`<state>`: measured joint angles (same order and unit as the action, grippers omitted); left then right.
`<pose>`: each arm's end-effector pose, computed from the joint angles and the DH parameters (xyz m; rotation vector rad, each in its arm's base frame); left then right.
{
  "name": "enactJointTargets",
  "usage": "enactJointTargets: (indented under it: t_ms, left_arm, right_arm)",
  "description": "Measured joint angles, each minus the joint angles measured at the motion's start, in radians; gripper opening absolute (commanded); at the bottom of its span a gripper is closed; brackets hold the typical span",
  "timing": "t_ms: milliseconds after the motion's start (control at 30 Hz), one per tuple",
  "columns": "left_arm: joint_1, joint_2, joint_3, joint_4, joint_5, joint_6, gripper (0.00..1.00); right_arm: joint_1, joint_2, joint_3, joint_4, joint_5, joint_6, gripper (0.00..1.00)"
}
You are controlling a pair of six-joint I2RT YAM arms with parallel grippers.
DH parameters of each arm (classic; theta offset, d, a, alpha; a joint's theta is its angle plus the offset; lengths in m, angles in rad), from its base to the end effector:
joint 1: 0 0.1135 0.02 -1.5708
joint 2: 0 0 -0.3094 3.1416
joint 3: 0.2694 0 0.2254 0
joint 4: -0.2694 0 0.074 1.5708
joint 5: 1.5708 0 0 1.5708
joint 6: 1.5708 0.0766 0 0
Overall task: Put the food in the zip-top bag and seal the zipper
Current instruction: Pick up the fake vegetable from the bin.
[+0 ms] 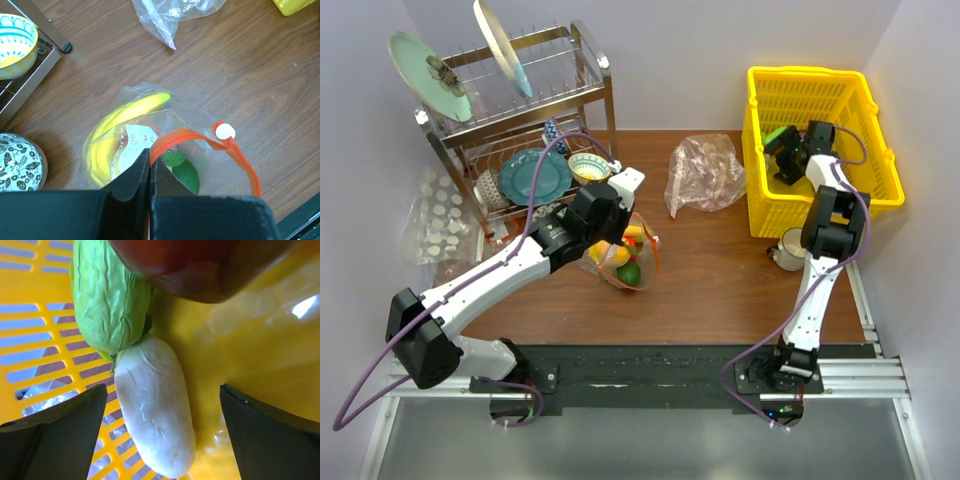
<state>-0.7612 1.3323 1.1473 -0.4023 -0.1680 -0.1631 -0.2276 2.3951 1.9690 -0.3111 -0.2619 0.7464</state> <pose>0.2231 -0.1949 0.3503 0.5453 2.1005 -0.3544 0.5689 -0.1114 0.1889 0.9745 2.1318 0.5636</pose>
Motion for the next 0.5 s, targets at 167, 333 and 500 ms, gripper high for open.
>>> enactJointTargets:
  t_ms: [167,333,500]
  left_arm:
    - [0.000,0.005,0.000,0.001,-0.001,0.000,0.00]
    - [0.000,0.006,0.000,0.002,-0.001,0.000,0.00]
    - [0.000,0.009,0.000,0.003,-0.001,0.000,0.00]
  right_arm:
    - [0.020,0.053,0.065,-0.010,-0.021,-0.008,0.74]
    - [0.026,0.055,0.064,-0.019,-0.029,-0.006,0.51]
    - [0.022,0.017,0.005,-0.003,-0.040,-0.005,0.51]
